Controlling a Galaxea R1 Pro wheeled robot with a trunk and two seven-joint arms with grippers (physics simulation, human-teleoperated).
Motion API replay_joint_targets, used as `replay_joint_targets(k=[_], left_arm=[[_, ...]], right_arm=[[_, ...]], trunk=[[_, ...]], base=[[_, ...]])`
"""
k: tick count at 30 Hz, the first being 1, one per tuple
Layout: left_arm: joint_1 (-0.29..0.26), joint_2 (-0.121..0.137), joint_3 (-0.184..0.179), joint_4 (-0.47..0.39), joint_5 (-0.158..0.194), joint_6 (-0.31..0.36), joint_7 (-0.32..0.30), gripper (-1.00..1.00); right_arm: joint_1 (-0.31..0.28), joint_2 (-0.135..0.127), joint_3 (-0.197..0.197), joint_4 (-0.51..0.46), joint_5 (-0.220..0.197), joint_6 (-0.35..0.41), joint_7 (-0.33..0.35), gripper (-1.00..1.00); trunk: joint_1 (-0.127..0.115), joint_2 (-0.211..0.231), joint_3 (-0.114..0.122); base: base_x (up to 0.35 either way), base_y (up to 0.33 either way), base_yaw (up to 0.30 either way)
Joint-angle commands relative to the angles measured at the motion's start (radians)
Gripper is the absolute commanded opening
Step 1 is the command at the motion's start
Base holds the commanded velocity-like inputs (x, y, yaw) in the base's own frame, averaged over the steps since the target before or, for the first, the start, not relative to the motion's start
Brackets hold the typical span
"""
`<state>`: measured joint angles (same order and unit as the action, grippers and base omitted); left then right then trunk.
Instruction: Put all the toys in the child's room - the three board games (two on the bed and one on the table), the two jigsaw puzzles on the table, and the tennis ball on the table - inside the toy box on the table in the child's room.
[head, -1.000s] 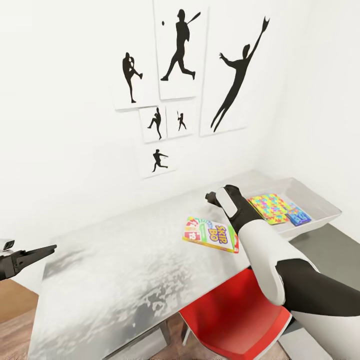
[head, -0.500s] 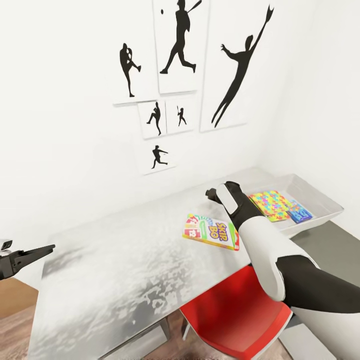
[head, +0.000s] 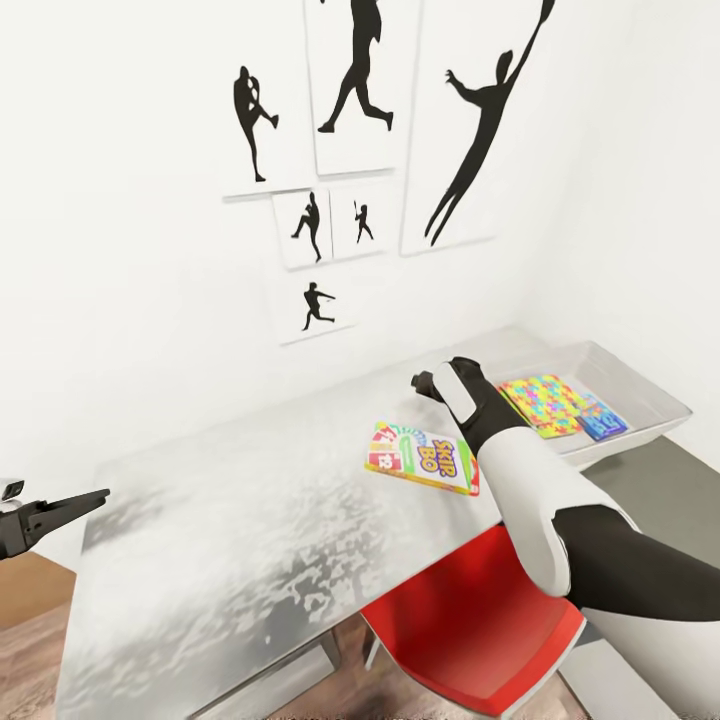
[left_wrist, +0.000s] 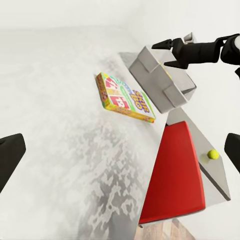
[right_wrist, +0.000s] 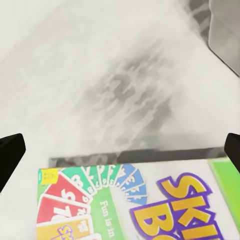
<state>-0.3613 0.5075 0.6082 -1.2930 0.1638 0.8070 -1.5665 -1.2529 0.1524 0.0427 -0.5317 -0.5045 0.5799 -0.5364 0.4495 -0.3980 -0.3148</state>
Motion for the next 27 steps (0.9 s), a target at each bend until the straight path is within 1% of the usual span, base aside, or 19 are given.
replay_joint_targets(k=[1,16,27], left_arm=[[-0.001,0.000,0.000,0.000,-0.001,0.011,-0.004,1.00],[0.001,0.000,0.004,0.000,0.000,0.011,-0.004,1.00],[0.001,0.000,0.012,0.000,0.001,0.011,-0.004,1.00]], right_arm=[[-0.003,-0.001,0.005,-0.001,-0.009,0.003,-0.009,1.00],[-0.012,-0.001,0.005,-0.002,-0.009,0.006,-0.008,1.00],[-0.037,-0.002,0.005,-0.001,-0.009,0.010,-0.008,1.00]], trunk=[[0.001,-0.002,-0.004],[0.001,-0.002,-0.028],[0.001,-0.002,-0.046]], base=[[0.000,0.000,0.000],[0.000,0.000,0.000],[0.000,0.000,0.000]])
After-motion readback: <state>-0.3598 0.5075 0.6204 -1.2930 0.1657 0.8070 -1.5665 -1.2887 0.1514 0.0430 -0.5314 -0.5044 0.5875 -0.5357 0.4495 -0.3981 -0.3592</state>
